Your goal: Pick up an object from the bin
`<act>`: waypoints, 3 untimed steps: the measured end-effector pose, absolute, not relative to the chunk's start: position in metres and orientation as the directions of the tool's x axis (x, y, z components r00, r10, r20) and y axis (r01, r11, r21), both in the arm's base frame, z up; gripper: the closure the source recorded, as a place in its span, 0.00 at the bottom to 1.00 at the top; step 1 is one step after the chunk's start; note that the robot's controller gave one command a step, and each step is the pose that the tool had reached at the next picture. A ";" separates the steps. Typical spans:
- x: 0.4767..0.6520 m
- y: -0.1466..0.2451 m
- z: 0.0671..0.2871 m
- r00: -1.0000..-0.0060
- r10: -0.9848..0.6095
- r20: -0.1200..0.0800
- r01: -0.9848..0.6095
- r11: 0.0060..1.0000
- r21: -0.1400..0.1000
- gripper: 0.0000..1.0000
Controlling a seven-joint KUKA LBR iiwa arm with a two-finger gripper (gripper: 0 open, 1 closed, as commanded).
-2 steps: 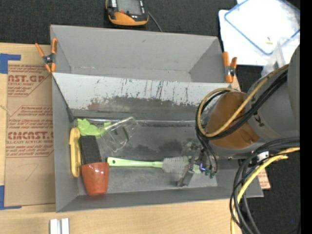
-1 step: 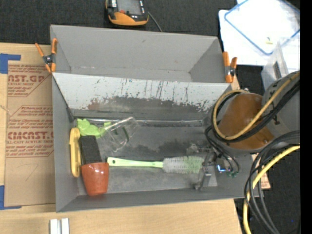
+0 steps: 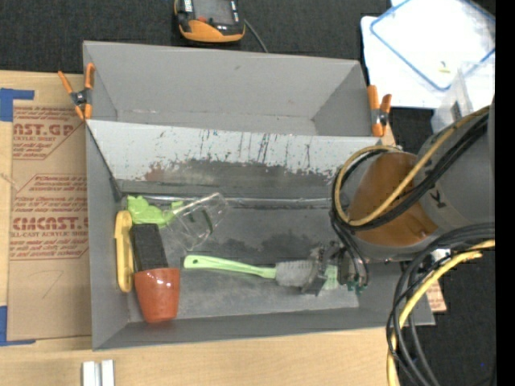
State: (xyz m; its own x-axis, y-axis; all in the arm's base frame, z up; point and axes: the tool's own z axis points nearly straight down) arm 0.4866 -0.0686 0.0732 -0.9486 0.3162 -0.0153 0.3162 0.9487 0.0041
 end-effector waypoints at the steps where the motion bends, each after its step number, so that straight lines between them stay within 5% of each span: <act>1: 0.487 -0.069 0.073 -0.949 0.316 -0.015 0.316 0.949 0.004 1.00; 2: 0.483 -0.069 0.091 -0.949 0.315 -0.003 0.315 0.949 0.003 1.00; 3: 0.489 -0.124 0.223 -0.998 0.070 -0.007 0.070 0.998 0.001 1.00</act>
Offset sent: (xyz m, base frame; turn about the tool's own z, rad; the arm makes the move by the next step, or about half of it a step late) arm -0.0029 -0.0056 0.1205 -0.0104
